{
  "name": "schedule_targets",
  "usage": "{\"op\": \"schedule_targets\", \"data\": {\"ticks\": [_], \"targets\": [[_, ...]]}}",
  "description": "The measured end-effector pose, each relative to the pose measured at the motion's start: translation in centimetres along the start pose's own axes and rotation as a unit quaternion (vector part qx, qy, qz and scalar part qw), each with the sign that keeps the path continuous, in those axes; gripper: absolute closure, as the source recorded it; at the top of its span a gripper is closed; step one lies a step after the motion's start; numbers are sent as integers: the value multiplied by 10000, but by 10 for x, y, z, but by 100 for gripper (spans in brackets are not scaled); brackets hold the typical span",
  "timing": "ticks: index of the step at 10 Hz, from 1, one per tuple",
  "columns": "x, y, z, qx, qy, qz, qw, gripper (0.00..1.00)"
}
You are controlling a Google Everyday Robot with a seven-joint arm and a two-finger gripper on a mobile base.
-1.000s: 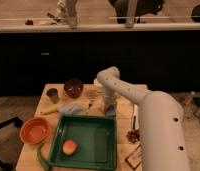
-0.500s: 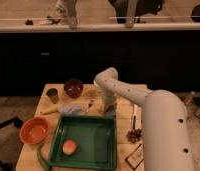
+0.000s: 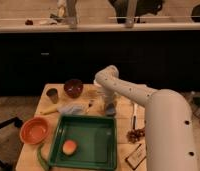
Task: Place sponge in red bowl
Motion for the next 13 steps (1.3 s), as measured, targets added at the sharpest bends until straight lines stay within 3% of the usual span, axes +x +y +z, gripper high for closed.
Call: {"op": "schedule_targets", "data": {"ticks": [9, 13], "targets": [[-10, -3, -62, 23, 715, -149, 9973, 100], [-17, -9, -74, -25, 903, -216, 9957, 100]]}}
